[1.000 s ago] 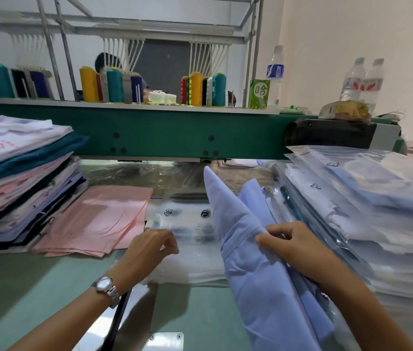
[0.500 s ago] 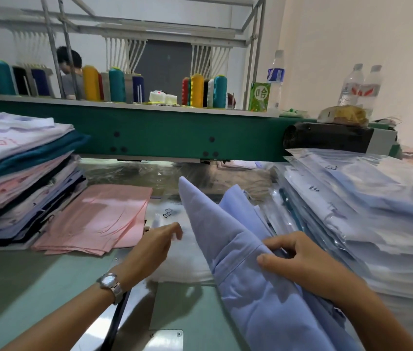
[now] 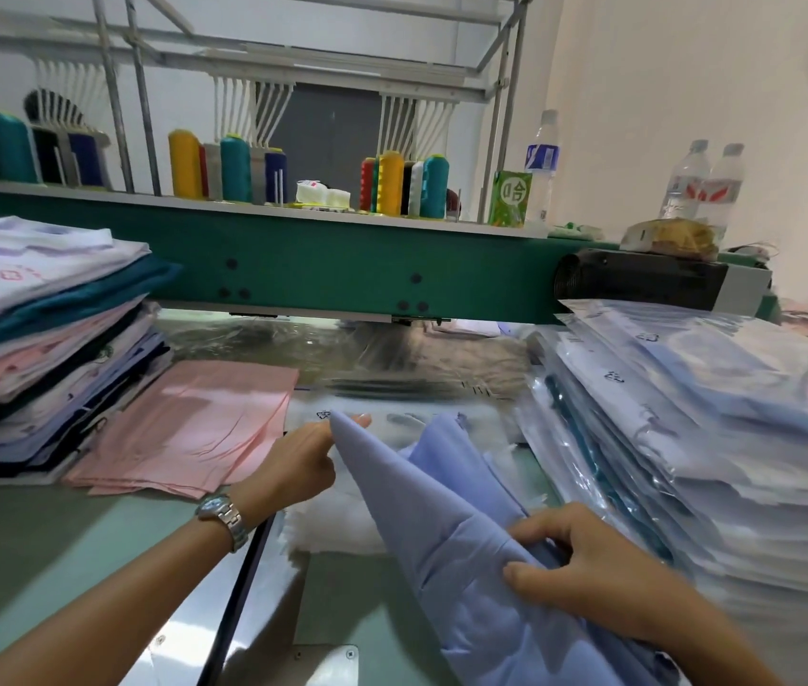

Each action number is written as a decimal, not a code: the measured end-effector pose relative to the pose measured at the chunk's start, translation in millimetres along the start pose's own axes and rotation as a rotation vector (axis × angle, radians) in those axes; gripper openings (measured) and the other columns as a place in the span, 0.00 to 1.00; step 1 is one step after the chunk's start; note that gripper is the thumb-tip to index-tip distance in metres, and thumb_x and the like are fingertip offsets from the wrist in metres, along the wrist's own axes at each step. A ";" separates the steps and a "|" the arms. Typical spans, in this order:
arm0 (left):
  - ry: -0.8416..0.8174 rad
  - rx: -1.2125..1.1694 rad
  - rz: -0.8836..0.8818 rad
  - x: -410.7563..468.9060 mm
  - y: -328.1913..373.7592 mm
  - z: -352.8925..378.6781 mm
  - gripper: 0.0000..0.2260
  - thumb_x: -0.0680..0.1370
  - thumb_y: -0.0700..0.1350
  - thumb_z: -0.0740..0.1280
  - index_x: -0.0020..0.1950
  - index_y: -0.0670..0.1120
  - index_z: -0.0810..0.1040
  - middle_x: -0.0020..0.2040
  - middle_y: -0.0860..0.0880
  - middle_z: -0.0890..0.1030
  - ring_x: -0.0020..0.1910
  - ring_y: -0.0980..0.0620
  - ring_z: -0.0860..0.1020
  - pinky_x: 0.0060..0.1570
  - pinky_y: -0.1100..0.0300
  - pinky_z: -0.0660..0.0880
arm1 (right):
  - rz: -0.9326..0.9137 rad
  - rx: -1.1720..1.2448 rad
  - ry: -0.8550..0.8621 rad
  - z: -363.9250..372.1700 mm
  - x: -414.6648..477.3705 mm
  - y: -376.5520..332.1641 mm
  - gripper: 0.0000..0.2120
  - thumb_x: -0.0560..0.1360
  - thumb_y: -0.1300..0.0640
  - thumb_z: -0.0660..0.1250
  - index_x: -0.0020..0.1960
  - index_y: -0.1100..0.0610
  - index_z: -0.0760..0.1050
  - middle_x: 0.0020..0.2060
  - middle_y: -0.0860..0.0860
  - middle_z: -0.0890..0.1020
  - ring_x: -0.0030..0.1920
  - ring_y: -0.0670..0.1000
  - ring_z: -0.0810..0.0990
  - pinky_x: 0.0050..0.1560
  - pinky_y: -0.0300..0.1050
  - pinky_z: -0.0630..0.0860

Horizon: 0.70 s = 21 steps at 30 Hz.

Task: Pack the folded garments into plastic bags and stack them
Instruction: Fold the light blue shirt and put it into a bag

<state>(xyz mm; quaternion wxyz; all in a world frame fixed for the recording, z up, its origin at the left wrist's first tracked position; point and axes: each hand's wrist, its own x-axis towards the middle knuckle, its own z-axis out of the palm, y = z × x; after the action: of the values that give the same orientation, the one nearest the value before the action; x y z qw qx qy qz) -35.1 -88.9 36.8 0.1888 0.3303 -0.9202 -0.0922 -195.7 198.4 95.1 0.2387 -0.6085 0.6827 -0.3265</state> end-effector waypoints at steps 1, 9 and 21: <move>0.025 -0.015 -0.004 0.4 2.2 -1.2 0.28 0.76 0.33 0.59 0.74 0.52 0.68 0.69 0.48 0.74 0.65 0.45 0.74 0.57 0.63 0.69 | 0.001 -0.023 -0.004 -0.1 0.6 1.3 0.15 0.64 0.49 0.65 0.44 0.57 0.83 0.38 0.58 0.81 0.41 0.44 0.76 0.47 0.55 0.78; -0.048 -0.359 0.091 5.5 2.1 -9.9 0.37 0.73 0.29 0.61 0.77 0.55 0.59 0.72 0.61 0.64 0.73 0.56 0.64 0.71 0.56 0.65 | -0.039 -0.043 -0.006 -3.0 5.4 7.1 0.12 0.65 0.50 0.66 0.43 0.55 0.83 0.38 0.55 0.81 0.39 0.42 0.76 0.43 0.48 0.77; -0.081 -0.382 0.241 -0.8 -0.5 -12.1 0.39 0.74 0.37 0.69 0.78 0.59 0.56 0.77 0.64 0.59 0.75 0.61 0.62 0.70 0.51 0.67 | -0.065 -0.097 -0.092 -9.6 15.3 19.2 0.08 0.66 0.53 0.66 0.41 0.52 0.83 0.37 0.50 0.80 0.39 0.40 0.75 0.41 0.37 0.70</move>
<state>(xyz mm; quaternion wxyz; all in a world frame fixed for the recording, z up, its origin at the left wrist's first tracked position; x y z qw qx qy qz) -29.4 -89.3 47.5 0.2203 0.1723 -0.9257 -0.2548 -217.8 185.6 88.4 0.2293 -0.6556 0.6659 -0.2724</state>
